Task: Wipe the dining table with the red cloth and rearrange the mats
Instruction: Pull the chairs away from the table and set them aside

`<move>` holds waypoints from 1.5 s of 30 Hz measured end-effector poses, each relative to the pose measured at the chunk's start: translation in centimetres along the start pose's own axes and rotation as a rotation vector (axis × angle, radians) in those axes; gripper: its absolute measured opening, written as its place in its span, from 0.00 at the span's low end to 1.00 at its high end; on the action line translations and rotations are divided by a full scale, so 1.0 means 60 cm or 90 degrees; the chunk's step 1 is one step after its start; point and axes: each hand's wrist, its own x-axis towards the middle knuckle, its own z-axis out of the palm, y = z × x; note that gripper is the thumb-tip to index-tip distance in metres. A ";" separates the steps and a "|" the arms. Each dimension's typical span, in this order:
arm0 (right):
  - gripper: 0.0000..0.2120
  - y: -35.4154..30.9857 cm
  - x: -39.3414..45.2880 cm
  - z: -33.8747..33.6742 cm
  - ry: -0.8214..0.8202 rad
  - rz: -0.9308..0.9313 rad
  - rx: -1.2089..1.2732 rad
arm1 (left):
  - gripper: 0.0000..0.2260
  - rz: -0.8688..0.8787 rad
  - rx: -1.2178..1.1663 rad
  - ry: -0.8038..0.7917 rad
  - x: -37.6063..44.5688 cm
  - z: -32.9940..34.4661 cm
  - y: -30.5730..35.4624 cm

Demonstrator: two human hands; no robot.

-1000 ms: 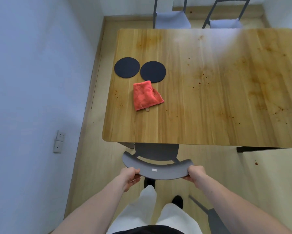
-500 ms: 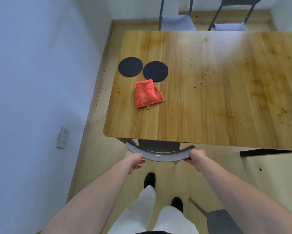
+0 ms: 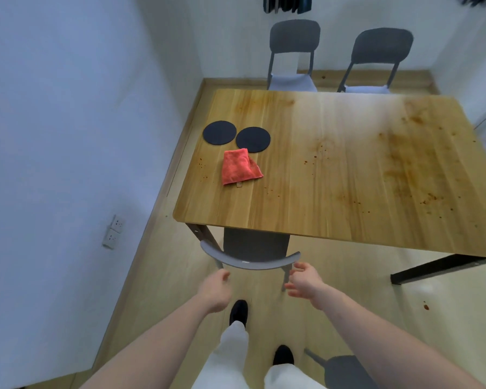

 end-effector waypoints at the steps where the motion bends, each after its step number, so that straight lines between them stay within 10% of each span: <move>1: 0.24 0.008 -0.012 -0.004 -0.003 -0.013 -0.027 | 0.26 0.009 0.035 -0.004 -0.019 0.014 0.000; 31: 0.25 0.488 -0.394 0.009 0.035 -0.135 -0.423 | 0.23 0.126 0.082 -0.176 -0.407 0.271 -0.224; 45: 0.25 0.691 -0.413 -0.237 0.084 -0.052 -0.416 | 0.22 0.078 0.114 -0.230 -0.501 0.508 -0.107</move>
